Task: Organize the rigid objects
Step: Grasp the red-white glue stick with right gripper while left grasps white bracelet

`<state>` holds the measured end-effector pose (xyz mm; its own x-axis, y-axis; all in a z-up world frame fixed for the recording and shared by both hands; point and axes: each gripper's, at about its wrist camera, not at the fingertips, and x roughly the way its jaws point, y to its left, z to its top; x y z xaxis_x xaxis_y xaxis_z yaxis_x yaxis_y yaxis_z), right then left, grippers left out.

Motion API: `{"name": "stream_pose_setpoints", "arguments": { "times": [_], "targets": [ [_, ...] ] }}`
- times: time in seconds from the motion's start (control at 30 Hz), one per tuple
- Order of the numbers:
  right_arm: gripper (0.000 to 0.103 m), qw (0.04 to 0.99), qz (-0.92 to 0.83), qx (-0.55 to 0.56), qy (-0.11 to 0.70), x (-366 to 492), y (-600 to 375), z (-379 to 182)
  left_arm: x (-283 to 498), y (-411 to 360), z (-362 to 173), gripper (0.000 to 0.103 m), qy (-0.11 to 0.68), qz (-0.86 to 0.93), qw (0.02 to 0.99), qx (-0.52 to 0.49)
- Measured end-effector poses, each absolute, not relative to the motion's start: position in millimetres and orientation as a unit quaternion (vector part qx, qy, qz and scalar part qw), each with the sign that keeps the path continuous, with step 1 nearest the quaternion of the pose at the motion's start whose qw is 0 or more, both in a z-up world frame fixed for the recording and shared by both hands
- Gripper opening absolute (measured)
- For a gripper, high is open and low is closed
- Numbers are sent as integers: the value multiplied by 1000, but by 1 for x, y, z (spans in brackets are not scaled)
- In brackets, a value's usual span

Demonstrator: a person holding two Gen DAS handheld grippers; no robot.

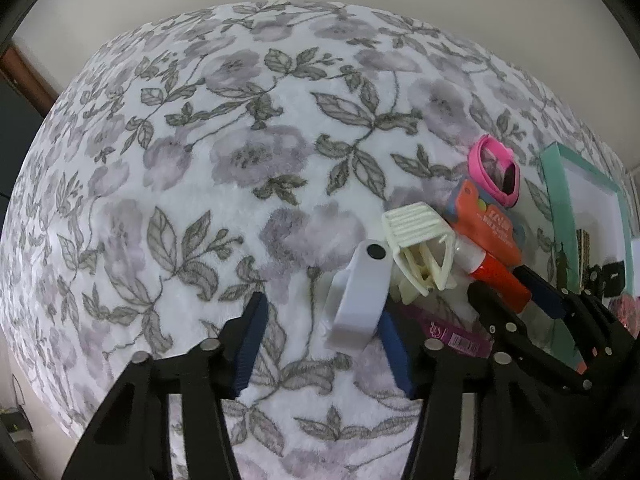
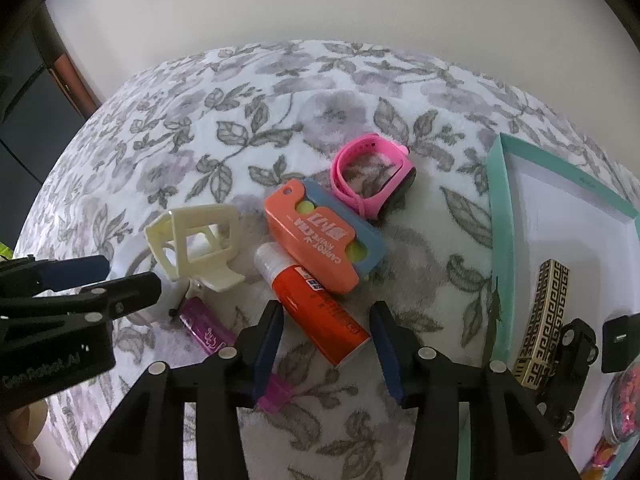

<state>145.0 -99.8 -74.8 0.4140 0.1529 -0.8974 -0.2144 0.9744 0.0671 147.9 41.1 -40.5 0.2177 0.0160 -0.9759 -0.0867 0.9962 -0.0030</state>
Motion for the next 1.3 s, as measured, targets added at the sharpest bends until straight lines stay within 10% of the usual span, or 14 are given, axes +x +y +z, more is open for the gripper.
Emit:
{"name": "stream_pose_setpoints", "arguments": {
  "times": [1.3],
  "targets": [
    [39,849,111,-80,511,134,-71,-79,152,57,-57,38,602,41,789,-111]
  ]
}}
